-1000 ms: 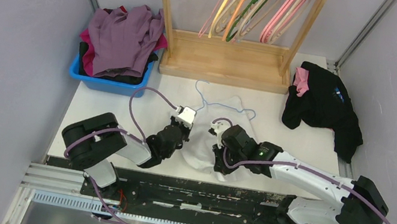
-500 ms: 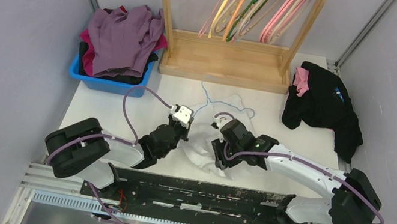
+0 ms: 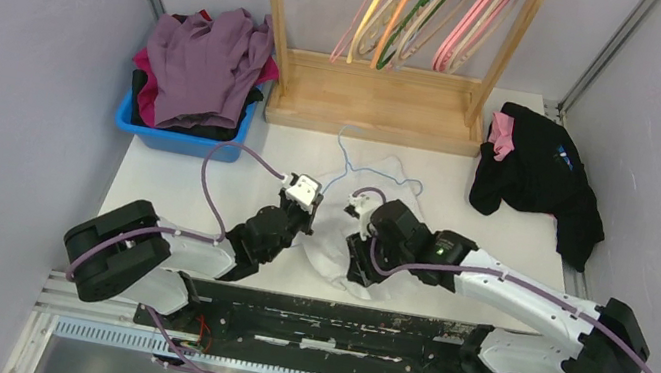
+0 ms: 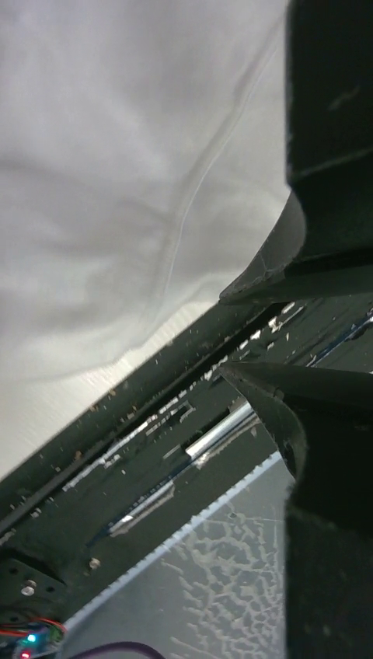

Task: Place the skirt on the hanger
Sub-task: Hang the skirt on the hanger.

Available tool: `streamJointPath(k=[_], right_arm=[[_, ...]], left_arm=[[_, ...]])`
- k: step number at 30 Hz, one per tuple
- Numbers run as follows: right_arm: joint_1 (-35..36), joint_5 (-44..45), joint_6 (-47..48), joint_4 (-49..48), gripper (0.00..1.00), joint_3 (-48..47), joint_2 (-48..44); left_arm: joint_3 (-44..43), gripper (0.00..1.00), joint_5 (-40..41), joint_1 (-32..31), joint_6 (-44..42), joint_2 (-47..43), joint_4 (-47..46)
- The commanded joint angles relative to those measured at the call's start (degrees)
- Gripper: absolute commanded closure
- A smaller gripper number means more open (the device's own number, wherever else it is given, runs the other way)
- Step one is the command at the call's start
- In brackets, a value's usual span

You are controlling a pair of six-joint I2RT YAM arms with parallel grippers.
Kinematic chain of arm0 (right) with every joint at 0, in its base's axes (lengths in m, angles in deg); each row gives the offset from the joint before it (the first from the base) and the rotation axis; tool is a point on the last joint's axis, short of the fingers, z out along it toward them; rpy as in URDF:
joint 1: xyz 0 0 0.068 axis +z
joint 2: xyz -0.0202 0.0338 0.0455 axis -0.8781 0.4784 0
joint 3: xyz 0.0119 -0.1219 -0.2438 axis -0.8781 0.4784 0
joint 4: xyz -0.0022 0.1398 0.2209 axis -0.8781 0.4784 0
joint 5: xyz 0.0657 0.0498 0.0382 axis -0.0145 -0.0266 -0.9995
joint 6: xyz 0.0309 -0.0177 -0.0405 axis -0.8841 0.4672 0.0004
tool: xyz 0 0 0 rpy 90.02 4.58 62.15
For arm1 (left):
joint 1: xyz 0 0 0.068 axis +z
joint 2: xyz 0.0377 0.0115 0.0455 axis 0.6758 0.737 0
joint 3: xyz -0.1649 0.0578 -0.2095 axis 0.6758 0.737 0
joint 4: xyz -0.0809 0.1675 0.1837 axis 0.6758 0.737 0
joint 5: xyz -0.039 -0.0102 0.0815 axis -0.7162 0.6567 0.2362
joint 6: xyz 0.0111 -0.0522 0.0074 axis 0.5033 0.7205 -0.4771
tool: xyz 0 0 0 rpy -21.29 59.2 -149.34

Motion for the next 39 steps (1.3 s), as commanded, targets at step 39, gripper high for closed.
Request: streamJointPath(k=[39], right_arm=[[16.0, 23.4, -6.6, -20.5, 0.94, -0.1, 27.8]], left_arm=[[-1.3, 0.97, 1.6, 0.1, 0.1, 4.0, -5.1]])
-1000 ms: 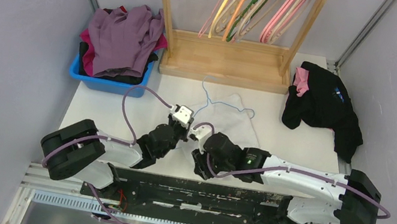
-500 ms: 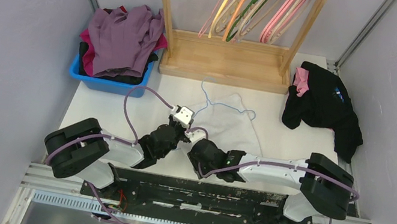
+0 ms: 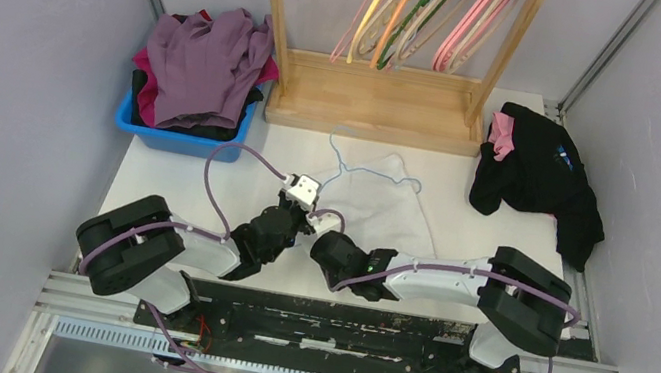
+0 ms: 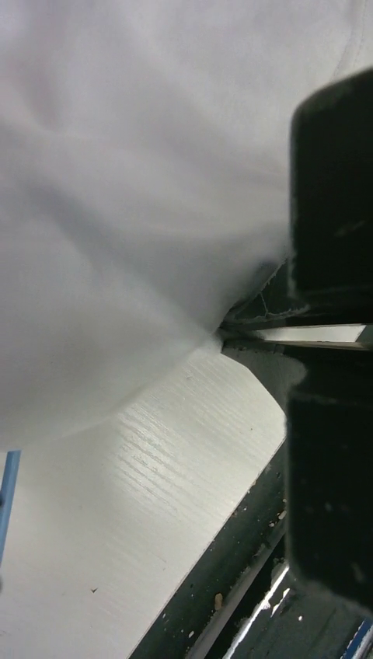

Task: Place the skirt on the hanger
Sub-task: Hang the skirt on the hanger.

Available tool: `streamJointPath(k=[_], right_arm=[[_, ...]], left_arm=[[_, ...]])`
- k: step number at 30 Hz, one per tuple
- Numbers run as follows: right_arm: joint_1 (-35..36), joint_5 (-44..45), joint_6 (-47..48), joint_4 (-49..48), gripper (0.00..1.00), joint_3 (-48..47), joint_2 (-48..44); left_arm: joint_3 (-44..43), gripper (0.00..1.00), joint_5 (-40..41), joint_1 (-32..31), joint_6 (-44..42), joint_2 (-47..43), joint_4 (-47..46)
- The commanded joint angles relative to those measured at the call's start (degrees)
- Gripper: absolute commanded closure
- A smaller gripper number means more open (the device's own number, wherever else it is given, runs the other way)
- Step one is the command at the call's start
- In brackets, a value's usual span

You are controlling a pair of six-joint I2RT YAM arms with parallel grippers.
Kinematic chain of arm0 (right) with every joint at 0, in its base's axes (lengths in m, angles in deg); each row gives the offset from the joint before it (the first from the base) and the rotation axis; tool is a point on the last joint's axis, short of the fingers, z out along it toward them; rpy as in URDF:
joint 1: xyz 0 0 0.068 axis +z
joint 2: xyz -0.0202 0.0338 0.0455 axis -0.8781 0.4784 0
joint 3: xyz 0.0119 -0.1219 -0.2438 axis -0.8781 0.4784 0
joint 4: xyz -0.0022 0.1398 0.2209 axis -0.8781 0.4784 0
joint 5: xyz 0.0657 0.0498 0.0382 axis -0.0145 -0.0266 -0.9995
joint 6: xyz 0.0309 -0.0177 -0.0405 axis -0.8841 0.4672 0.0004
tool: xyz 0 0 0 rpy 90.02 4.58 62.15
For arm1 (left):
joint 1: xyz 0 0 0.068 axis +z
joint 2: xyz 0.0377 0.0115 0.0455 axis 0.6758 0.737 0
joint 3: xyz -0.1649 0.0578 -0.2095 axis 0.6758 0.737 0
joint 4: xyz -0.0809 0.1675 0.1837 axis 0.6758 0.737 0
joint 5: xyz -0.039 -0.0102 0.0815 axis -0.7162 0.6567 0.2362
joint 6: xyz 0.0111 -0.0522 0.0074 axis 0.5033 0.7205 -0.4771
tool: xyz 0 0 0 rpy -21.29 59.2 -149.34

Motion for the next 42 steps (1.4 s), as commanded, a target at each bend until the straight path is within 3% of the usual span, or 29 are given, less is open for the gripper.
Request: streamJointPath(k=[1, 10, 17, 20, 22, 24, 27, 33, 42], right_arm=[[1.3, -4.6, 0.9, -0.8, 0.95, -0.5, 2.6], [5.7, -18.8, 3.2, -2.0, 0.94, -3.5, -1.5], [6.8, -18.4, 3.6, -0.6, 0.91, -4.6, -4.3], [6.8, -16.7, 4.0, 1.3, 0.79, -5.1, -5.2], [6.6, -14.2, 4.0, 3.0, 0.65, -5.4, -6.3], [5.2, -13.2, 4.1, 4.6, 0.62, -5.7, -7.7], [0.2, -15.0, 2.7, 6.3, 0.5, -5.7, -11.2], [-8.5, -20.5, 0.2, 10.0, 0.41, -7.8, -19.2], [-10.8, -21.5, -1.2, 12.4, 0.38, -10.9, -25.2]], left_arm=[[-1.4, 0.97, -0.1, -0.4, 0.0, 0.0, -4.1], [-2.0, 0.97, -0.3, -0.5, -0.2, 0.1, -4.2], [-1.9, 0.97, -0.1, -0.4, -0.4, -0.2, -4.1], [-2.2, 0.97, -0.3, -0.4, -0.7, -0.9, -3.4], [-2.3, 0.97, -0.4, -0.4, -0.7, -1.4, -2.9], [-2.3, 0.97, -0.6, -0.4, -0.7, -1.8, -2.7], [-2.3, 0.97, -0.9, -0.4, -0.7, -3.2, -1.8], [-3.4, 0.97, -1.3, -0.4, -1.6, -6.9, 1.6], [-4.1, 0.97, -1.8, -0.4, -1.7, -8.3, 3.0]])
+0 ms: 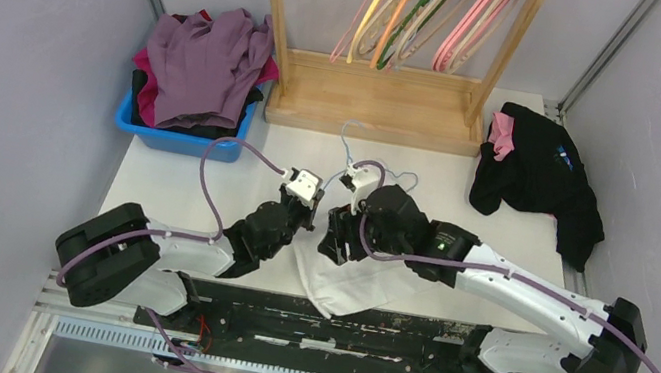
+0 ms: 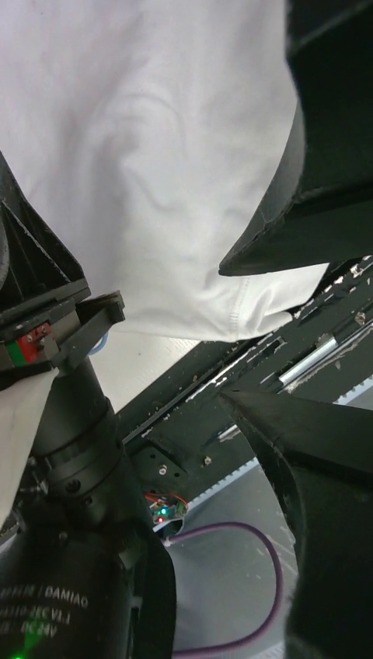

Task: Place the skirt on the hanger
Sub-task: Hang the skirt on the hanger.

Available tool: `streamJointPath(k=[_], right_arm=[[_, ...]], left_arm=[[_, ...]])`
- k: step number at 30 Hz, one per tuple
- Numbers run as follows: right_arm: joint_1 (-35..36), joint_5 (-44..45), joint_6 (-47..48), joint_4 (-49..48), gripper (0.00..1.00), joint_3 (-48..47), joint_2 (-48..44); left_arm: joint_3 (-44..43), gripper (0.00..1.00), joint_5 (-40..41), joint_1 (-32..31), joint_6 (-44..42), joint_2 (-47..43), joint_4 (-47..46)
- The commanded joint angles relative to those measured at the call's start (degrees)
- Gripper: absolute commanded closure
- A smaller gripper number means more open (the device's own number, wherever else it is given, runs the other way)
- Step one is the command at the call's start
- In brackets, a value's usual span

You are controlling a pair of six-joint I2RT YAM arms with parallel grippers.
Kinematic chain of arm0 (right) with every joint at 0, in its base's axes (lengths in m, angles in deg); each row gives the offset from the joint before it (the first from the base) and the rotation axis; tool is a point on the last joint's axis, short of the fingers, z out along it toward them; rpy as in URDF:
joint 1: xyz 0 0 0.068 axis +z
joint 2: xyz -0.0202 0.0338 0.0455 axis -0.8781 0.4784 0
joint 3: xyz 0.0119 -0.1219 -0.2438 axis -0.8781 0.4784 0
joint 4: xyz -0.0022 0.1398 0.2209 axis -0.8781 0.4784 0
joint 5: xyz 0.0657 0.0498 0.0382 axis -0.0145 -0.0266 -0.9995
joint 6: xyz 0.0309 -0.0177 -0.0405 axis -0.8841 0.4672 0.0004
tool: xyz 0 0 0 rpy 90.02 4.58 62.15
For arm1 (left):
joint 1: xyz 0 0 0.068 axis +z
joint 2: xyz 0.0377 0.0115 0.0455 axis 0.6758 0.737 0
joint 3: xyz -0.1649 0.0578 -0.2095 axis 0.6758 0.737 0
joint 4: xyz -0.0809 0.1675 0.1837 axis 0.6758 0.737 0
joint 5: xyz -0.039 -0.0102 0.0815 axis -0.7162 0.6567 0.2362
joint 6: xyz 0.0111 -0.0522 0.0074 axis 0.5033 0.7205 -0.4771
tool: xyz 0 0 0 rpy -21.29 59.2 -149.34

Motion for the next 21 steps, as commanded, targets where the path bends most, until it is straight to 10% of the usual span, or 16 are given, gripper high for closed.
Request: streamJointPath(k=[1, 21], right_arm=[[-0.6, -1.8, -1.6, -0.1, 0.37, -1.3, -3.4], [-0.7, 0.1, -4.8, -0.8, 0.34, -0.3, -6.3]], left_arm=[[-2.0, 0.97, -0.2, -0.3, -1.6, -1.9, -1.6], [-2.5, 0.97, -0.7, -0.2, -1.5, -2.3, -1.6]])
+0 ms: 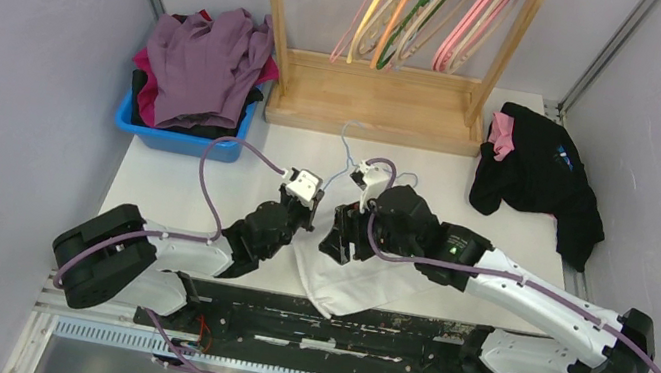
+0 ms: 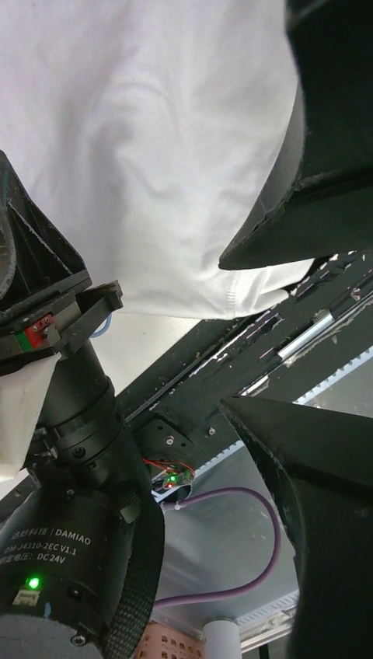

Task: Place the skirt on the hanger
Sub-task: Hang the skirt on the hanger.

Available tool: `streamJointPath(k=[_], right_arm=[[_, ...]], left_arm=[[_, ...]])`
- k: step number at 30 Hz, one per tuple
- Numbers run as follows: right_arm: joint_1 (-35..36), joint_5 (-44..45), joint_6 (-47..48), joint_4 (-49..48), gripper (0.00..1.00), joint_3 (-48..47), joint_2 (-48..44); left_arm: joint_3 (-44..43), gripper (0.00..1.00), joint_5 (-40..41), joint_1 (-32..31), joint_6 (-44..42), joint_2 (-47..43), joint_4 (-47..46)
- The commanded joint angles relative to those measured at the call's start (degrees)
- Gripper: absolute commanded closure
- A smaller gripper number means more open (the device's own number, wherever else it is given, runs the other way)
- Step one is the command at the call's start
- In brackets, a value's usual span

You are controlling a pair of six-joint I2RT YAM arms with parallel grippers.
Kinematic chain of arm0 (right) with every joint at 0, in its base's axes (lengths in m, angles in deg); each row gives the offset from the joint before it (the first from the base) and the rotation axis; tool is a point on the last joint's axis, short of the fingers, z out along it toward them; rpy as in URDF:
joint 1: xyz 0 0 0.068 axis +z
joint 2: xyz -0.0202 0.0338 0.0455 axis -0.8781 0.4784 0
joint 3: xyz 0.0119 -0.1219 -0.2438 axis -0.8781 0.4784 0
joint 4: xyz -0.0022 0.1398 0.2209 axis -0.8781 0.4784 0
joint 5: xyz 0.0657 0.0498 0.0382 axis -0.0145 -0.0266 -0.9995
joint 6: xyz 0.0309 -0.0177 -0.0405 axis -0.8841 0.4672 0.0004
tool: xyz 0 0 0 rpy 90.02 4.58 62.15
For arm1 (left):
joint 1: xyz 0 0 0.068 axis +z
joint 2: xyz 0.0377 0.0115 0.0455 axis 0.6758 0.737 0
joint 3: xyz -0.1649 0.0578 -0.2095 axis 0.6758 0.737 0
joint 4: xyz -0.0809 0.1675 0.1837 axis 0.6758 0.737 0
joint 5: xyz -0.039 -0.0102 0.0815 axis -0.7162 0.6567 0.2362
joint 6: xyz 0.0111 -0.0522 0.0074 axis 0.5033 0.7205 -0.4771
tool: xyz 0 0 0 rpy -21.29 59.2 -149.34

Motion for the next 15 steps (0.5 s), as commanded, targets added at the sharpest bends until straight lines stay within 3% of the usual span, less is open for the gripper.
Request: streamJointPath(k=[1, 15], right_arm=[[-0.2, 0.6, -0.6, -1.7, 0.34, -0.3, -2.3], [-0.1, 3.1, 0.4, -0.3, 0.31, 4.0, -9.2]], left_arm=[[-2.6, 0.97, -0.3, -0.3, -1.6, -1.3, -3.2], [-8.4, 0.97, 0.8, -0.2, -7.4, -3.0, -1.1]])
